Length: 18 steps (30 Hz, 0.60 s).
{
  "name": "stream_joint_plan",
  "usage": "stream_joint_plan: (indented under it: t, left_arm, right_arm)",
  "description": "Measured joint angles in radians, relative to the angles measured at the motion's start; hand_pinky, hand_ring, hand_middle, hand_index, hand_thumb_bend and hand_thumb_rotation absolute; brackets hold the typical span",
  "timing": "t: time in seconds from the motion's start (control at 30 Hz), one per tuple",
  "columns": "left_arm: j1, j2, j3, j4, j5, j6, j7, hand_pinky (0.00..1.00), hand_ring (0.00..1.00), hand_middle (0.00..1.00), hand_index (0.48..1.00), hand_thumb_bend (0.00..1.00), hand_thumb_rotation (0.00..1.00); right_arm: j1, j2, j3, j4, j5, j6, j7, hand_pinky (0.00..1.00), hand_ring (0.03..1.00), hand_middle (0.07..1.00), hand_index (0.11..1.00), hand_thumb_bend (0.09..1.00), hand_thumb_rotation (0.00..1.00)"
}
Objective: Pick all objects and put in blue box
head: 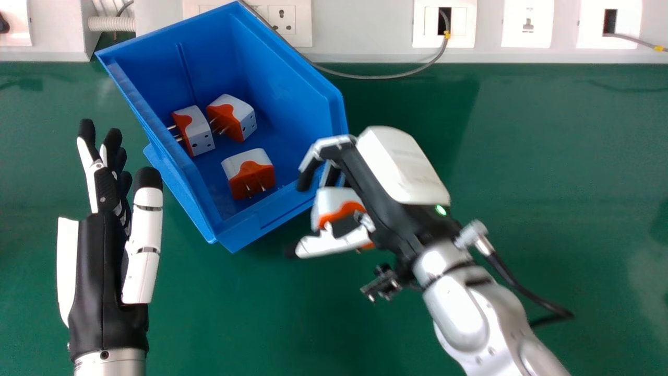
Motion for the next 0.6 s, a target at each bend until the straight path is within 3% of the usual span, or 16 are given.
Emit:
stream_joint_plan:
  t: [0.07,0.27,0.33,0.47,0.6]
  left_arm:
    - [0.0,0.0,-0.001,0.0,0.0,-0.001,-0.001,1.0,1.0,1.0,1.0,0.29,0.92]
    - [0.009,0.001,-0.001,-0.003,0.0,-0.002,-0.001,1.0,1.0,1.0,1.0,0.33,0.93]
    - [0.014,0.0,-0.003,-0.005,0.0,-0.002,-0.001,1.0,1.0,1.0,1.0,0.33,0.92]
    - [0.027,-0.001,-0.007,-0.007,0.0,-0.002,-0.001,1.0,1.0,1.0,1.0,0.33,0.92]
    - [0.039,-0.002,-0.011,-0.008,0.0,-0.005,0.0,1.0,1.0,1.0,1.0,0.32,0.92]
  right_arm:
    - [-0.048,0.021,0.005,0.06,-0.013,-0.007,-0.024,0.11,0.161,0.248,0.473,0.486,0.13]
    - [-0.224,0.081,0.008,0.274,-0.013,-0.055,-0.077,0.2,0.291,0.416,0.485,0.487,0.13]
    - [-0.301,0.103,0.01,0.366,-0.013,-0.065,-0.095,0.21,0.302,0.44,0.508,0.502,0.04]
    - [-0.423,0.155,0.016,0.523,-0.013,-0.076,-0.122,0.26,0.379,0.454,0.522,0.508,0.0]
    - [-0.518,0.196,0.04,0.669,-0.016,-0.082,-0.143,0.19,0.29,0.428,0.537,0.507,0.0]
